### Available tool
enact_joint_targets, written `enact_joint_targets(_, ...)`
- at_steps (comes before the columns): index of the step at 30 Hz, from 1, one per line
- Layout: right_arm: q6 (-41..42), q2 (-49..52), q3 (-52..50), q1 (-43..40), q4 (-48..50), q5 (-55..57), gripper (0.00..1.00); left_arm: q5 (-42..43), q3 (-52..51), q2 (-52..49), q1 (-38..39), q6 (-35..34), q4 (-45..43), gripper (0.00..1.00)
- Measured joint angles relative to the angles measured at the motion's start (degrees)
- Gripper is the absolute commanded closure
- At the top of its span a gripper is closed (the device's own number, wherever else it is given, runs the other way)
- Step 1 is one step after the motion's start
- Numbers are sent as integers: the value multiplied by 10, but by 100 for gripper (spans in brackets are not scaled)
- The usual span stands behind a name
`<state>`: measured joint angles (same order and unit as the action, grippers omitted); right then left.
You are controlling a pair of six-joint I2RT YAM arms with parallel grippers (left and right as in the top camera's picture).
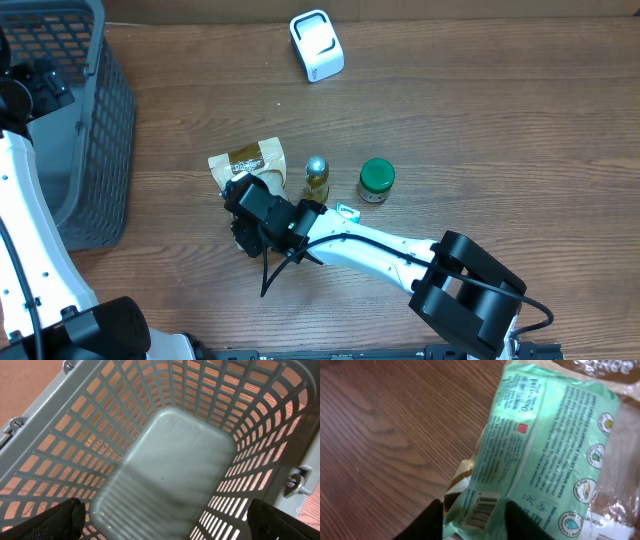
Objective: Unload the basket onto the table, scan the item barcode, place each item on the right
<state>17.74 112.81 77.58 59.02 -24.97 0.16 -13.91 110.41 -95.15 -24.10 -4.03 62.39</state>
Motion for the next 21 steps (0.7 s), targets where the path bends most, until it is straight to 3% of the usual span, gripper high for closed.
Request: enact_joint_targets(21,0,-26,14,-70,-108,-10,52,0,0,0,0,0,0,1)
